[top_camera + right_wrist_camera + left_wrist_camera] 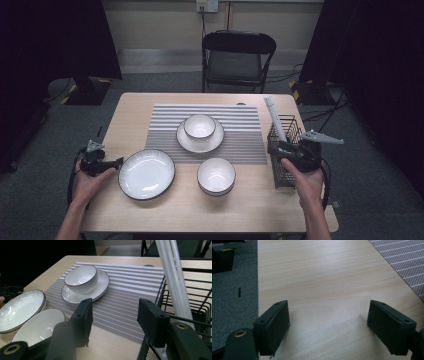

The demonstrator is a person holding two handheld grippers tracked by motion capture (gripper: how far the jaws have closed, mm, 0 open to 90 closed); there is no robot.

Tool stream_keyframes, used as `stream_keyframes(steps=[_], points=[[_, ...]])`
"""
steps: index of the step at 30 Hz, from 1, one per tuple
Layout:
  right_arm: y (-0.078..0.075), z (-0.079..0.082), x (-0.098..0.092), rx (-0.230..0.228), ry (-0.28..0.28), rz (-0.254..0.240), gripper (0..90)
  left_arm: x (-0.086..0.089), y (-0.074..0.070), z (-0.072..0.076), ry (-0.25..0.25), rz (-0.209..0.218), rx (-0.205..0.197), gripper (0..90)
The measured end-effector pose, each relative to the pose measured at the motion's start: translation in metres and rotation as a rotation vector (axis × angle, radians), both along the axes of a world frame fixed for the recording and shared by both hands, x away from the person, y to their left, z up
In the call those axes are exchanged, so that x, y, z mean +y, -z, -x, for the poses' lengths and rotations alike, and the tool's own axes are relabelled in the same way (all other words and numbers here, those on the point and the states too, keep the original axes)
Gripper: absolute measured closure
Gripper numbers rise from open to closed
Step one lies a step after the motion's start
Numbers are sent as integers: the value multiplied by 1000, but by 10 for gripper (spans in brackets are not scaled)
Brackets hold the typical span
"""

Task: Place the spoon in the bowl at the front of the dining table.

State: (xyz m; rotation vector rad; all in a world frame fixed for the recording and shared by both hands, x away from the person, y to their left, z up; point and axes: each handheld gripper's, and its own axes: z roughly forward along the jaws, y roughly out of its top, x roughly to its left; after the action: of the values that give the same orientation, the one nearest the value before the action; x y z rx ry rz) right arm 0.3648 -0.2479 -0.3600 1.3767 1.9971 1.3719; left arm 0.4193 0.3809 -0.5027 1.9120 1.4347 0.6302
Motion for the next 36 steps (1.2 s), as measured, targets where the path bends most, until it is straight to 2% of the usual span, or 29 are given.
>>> stream_keyframes(steps=[13,20,24,28,30,36], points=[[3,4,-20,6,64,4,515,0,0,0,0,0,0,175],[7,5,-34,30,90,15,526,0,0,0,0,0,0,175],[12,3,-35,52,76,34,549,0,0,0,0,0,0,175],[13,0,-34,55,55,53,666,0,0,0,0,0,0,175],[12,-2,-33,63,55,77,670,0,0,0,-1,0,0,175],[13,-11,-33,94,25,97,721,0,0,0,0,0,0,176]])
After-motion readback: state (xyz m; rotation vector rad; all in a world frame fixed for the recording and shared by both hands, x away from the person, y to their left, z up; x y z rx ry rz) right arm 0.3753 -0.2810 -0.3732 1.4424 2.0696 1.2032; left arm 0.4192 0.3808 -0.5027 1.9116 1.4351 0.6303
